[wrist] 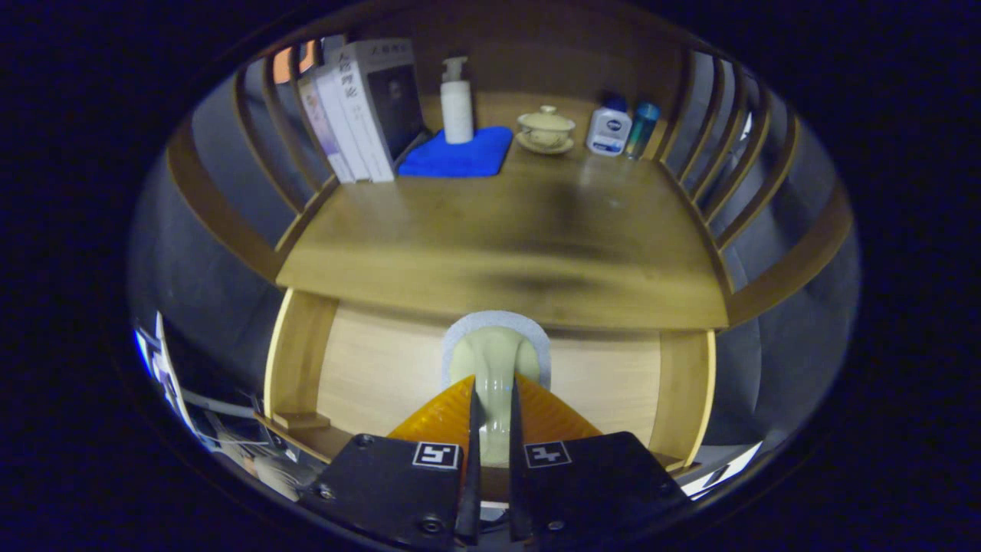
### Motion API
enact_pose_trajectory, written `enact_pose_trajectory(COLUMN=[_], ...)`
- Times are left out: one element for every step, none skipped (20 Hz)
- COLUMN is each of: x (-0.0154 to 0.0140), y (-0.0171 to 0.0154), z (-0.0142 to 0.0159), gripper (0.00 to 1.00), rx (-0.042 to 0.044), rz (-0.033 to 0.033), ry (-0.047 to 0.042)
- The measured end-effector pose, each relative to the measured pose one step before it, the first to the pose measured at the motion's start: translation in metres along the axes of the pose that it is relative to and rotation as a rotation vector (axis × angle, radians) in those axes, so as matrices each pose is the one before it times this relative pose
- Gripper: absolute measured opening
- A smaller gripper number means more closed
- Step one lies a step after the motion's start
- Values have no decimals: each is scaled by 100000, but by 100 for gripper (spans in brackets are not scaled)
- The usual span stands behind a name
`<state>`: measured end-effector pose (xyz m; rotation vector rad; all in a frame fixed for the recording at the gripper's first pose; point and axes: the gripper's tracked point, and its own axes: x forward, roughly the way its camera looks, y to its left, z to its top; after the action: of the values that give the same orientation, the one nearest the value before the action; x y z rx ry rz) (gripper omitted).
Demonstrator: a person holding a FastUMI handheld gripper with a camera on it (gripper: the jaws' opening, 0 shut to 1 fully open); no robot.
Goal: Pull open the drawer, take out the items inside it, and place them on the countertop above the cabinet.
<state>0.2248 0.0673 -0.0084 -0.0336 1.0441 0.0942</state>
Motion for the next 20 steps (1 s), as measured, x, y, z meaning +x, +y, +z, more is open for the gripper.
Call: enact_pose_trajectory(x=[-126,-6,150,252,253,455,299,390,406,364,288,546,478,466,447,241,528,531,435,386], y=[-393,-200,19,-34,-122,-113,-99,-75,131,167,8,-71,30,206,177,22,-12,103,295,-19], z=[927,1017,1041,807,725,982,852,775,766,635,618,608,655,610,476,215,36,103,199,121], gripper=[18,18,18,18,18,18,18,18,18,18,18,18,18,18,18,18,18,18,18,18], rx=[308,636,1713,1212,1196,39,-159,535,921,689,-4,-525,167,830,421,-311,-629,-497,245,0], rz=[-1118,-407,-302,30,-368,-499,-801,-439,62,285,-242,-568,-159,241,13,-17,-153,274,301,-143], ry=[-1117,-767,-629,32,-91,-524,-34,191,192,547,-91,848,203,364,544,567,1073,1253,535,610])
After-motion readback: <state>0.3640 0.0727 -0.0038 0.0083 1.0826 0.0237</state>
